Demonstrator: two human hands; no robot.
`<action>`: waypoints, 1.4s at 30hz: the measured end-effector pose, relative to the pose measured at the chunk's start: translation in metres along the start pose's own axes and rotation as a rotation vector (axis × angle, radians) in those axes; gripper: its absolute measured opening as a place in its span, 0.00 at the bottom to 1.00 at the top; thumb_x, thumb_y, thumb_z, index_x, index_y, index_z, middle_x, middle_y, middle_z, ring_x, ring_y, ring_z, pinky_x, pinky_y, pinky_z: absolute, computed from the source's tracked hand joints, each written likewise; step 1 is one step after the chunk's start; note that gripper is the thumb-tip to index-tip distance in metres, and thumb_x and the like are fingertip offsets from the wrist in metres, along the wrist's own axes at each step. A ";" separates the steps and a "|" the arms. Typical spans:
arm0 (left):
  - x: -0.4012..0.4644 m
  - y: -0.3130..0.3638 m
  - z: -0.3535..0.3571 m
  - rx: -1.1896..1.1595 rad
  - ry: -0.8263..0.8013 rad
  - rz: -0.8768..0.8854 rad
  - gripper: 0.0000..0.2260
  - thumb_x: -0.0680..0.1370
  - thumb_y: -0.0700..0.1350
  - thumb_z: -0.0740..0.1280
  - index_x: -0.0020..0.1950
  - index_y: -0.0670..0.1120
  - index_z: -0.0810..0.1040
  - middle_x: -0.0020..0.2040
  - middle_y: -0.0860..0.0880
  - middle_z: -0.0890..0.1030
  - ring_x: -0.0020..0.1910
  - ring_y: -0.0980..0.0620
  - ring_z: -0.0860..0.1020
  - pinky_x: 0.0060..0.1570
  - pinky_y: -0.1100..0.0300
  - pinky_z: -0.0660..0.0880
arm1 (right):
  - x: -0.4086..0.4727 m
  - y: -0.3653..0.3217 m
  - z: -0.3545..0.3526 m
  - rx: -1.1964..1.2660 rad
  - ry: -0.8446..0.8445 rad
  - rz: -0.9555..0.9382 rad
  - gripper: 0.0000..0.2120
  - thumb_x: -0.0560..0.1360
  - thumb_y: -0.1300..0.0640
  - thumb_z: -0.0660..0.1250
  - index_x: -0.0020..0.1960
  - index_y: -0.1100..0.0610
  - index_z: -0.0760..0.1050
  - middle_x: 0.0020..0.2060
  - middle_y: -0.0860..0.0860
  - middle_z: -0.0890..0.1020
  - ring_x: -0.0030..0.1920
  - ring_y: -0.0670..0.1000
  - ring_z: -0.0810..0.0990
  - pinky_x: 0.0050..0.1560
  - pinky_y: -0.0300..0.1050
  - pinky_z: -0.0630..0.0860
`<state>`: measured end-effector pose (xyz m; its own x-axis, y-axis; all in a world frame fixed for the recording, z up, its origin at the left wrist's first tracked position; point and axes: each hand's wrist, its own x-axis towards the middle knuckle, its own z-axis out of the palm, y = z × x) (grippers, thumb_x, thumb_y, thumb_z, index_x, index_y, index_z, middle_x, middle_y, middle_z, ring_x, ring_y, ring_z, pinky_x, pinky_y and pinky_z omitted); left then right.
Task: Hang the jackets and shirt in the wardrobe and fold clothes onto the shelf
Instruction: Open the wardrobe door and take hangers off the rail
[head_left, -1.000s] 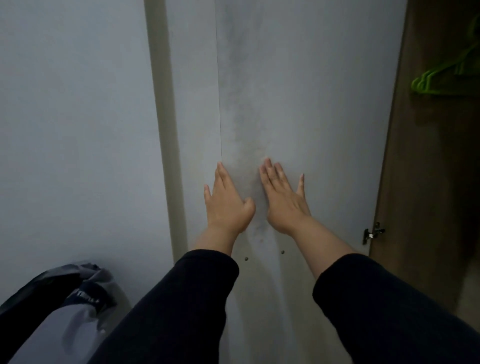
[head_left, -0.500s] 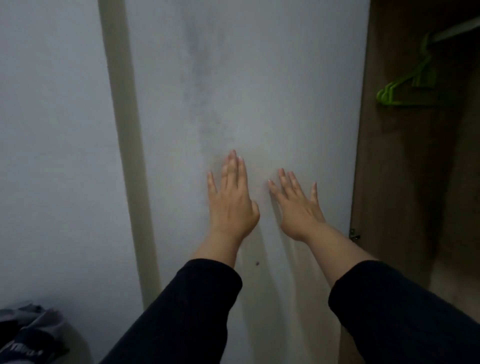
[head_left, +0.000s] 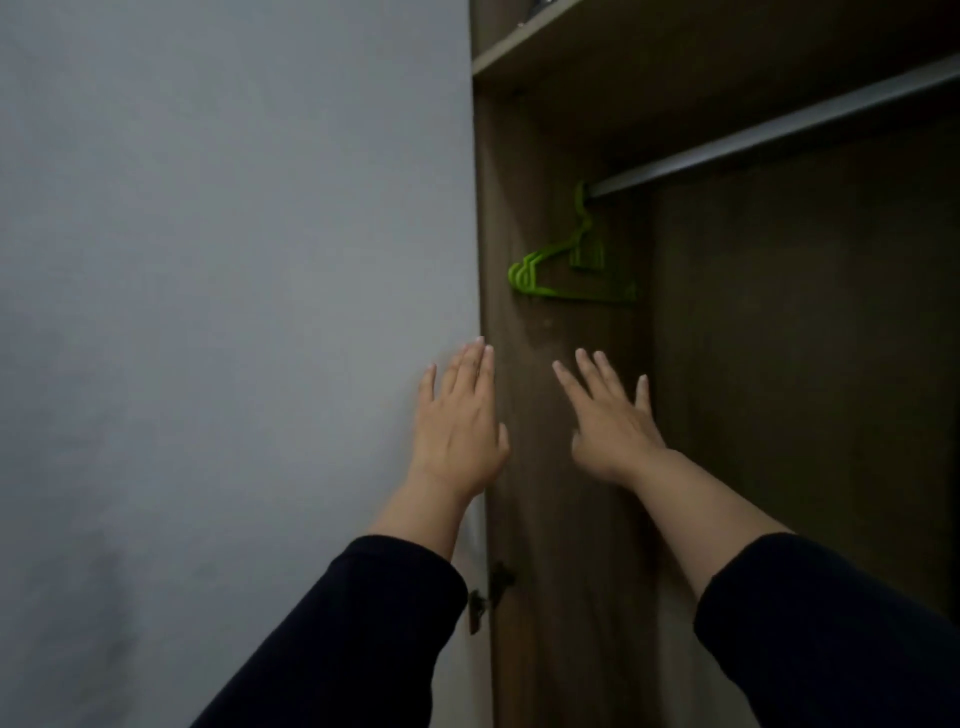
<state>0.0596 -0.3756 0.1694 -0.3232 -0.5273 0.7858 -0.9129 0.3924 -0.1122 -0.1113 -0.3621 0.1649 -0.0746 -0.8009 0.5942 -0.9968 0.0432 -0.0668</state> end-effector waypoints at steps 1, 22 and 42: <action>0.016 0.009 0.007 -0.021 0.014 0.009 0.34 0.78 0.49 0.57 0.79 0.44 0.44 0.79 0.48 0.45 0.78 0.51 0.47 0.76 0.49 0.47 | 0.011 0.013 0.001 0.026 0.004 0.013 0.41 0.76 0.62 0.60 0.78 0.44 0.37 0.77 0.48 0.37 0.76 0.50 0.32 0.74 0.64 0.37; 0.191 0.030 0.053 -0.041 0.114 0.108 0.25 0.81 0.51 0.50 0.77 0.46 0.57 0.76 0.46 0.63 0.75 0.50 0.60 0.73 0.50 0.53 | 0.190 0.052 0.000 0.375 0.072 -0.015 0.27 0.78 0.62 0.54 0.76 0.48 0.58 0.76 0.50 0.60 0.77 0.51 0.55 0.76 0.55 0.49; 0.192 0.016 0.050 0.213 0.073 0.254 0.26 0.80 0.49 0.55 0.77 0.44 0.57 0.76 0.47 0.62 0.76 0.48 0.57 0.71 0.50 0.55 | 0.198 0.040 -0.002 0.357 0.147 0.178 0.25 0.83 0.45 0.43 0.72 0.57 0.63 0.68 0.60 0.72 0.72 0.58 0.67 0.76 0.56 0.49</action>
<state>-0.0299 -0.5082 0.2875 -0.5353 -0.3744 0.7572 -0.8396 0.3341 -0.4283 -0.1664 -0.5173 0.2813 -0.2740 -0.7045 0.6547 -0.8975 -0.0572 -0.4372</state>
